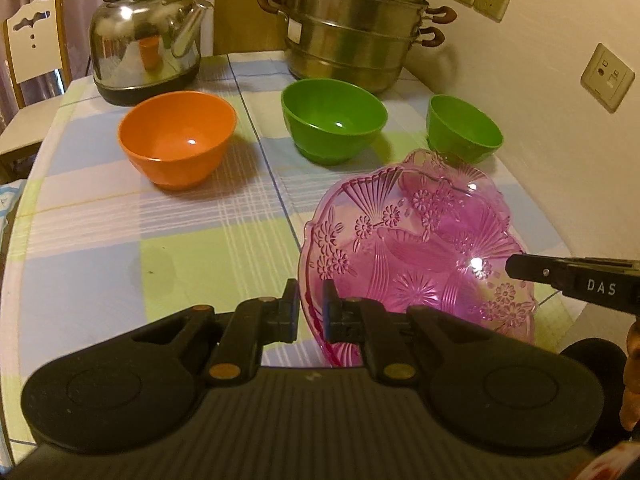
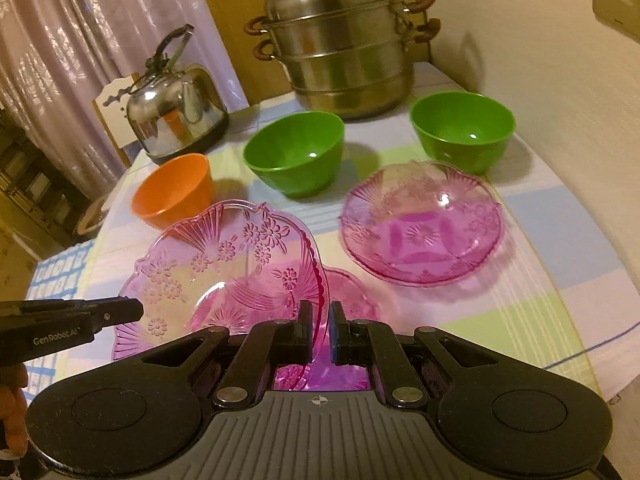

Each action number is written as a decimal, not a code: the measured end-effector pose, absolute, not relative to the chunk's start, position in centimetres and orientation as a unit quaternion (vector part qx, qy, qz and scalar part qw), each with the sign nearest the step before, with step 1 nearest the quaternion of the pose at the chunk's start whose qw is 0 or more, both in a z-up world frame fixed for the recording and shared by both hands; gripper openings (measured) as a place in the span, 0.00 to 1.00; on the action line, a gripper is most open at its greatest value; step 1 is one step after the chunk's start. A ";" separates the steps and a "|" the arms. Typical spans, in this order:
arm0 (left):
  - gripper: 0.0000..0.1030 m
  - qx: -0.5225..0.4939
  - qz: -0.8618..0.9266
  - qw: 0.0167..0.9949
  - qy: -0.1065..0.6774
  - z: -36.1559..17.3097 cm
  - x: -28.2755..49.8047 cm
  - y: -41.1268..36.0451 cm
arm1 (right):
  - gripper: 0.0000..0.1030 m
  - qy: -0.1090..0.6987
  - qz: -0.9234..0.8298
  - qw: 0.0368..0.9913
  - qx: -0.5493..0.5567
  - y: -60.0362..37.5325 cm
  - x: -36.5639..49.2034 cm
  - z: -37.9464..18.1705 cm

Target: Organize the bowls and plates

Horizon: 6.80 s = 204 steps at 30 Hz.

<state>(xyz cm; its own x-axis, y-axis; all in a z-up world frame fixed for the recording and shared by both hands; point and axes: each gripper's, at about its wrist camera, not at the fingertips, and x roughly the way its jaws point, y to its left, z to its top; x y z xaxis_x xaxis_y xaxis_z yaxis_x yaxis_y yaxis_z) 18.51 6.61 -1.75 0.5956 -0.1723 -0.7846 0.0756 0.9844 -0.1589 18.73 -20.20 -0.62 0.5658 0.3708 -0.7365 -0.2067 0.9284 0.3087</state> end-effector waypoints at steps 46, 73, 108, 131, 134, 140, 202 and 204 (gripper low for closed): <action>0.09 -0.051 -0.066 0.878 0.472 -7.0 21.2 4.6 | 0.08 0.477 0.139 0.864 0.087 -21.4 21.0 -5.9; 0.10 -0.050 -0.058 0.873 0.481 -8.4 21.8 4.7 | 0.08 0.482 0.139 0.860 0.090 -21.2 21.2 -6.7; 0.24 -0.049 -0.065 0.894 0.441 -4.9 22.1 4.2 | 0.57 0.454 0.123 0.872 0.133 -23.8 20.4 -4.5; 0.35 -0.026 -0.119 0.892 0.435 -1.7 26.4 -2.5 | 0.58 0.419 0.078 0.893 0.147 -31.4 22.8 -0.2; 0.37 -0.023 -0.124 0.890 0.438 -1.8 27.5 -3.4 | 0.58 0.418 0.075 0.894 0.145 -32.0 23.3 -0.2; 0.37 -0.023 -0.129 0.884 0.449 -2.7 30.0 -4.8 | 0.58 0.421 0.072 0.892 0.149 -33.3 24.6 -0.8; 0.10 -0.015 -0.142 0.845 0.515 -10.1 40.5 -8.0 | 0.08 0.495 0.073 0.844 0.191 -33.9 33.5 -9.8; 0.10 -0.016 -0.143 0.844 0.516 -9.9 40.4 -8.1 | 0.08 0.494 0.073 0.845 0.192 -34.0 33.3 -9.5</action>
